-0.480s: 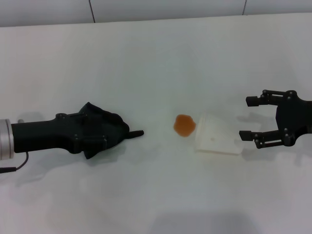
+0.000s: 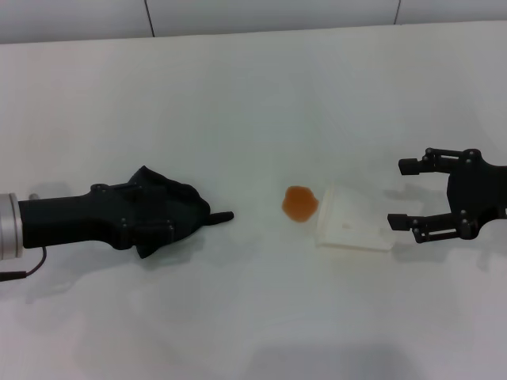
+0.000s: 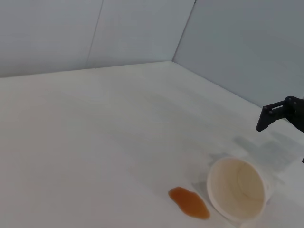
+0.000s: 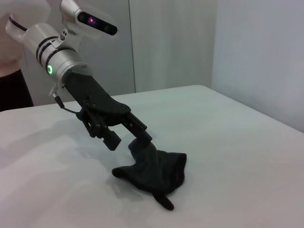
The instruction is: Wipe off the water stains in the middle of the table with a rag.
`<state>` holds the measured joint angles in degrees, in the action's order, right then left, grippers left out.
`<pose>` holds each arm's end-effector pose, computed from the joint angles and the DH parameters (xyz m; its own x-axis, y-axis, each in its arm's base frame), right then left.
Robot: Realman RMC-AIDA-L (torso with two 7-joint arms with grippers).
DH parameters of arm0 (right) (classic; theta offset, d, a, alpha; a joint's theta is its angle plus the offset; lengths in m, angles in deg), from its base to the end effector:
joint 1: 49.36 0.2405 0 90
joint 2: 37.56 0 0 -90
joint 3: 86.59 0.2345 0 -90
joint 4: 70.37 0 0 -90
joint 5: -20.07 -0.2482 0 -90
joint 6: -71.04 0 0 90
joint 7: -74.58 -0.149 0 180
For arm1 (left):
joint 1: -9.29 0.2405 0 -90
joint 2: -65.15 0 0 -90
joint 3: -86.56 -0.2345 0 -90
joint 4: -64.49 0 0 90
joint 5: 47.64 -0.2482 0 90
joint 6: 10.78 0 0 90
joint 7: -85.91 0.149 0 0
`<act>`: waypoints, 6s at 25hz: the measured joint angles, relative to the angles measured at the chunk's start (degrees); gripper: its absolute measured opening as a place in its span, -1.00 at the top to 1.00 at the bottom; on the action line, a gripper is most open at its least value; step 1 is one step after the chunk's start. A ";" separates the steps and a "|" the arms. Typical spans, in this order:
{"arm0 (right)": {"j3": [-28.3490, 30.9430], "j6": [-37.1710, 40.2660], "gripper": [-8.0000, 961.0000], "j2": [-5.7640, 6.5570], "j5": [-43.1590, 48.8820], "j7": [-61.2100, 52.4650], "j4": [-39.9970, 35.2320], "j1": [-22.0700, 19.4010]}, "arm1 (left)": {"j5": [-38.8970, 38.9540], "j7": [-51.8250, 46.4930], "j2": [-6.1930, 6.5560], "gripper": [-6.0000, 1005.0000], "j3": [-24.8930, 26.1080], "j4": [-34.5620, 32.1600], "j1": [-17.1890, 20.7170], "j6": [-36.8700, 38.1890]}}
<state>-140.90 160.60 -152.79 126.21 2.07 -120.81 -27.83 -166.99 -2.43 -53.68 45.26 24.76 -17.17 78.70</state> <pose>0.2700 0.3411 0.0416 0.9218 -0.1108 -0.3715 -0.2201 -0.9385 -0.2662 -0.2937 0.3313 0.0053 0.7382 0.5242 0.4246 0.6041 -0.7938 -0.0703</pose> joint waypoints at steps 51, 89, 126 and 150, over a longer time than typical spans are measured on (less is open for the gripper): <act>-20.85 0.25 -0.72 -0.26 27.87 -47.23 -20.34 14.30 | 1.23 -0.53 0.08 -0.69 0.32 -0.07 -1.27 -0.62; -29.71 -7.48 -0.66 -0.35 29.48 -47.46 -16.14 14.34 | 0.79 -1.14 0.00 -0.67 0.09 0.17 -1.03 -0.71; -17.01 -15.42 -0.32 0.01 16.38 -42.59 -29.99 6.39 | 1.15 -1.84 0.14 -0.66 0.32 0.18 -1.59 -1.42; -5.20 -14.34 -0.32 0.09 -28.21 3.81 9.80 -3.77 | 0.79 -1.93 0.26 -0.65 0.42 -0.17 -1.85 -1.67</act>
<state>-146.10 146.26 -152.70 98.01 5.88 -111.01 -31.60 -166.21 -4.36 -53.41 45.67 24.60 -19.01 77.03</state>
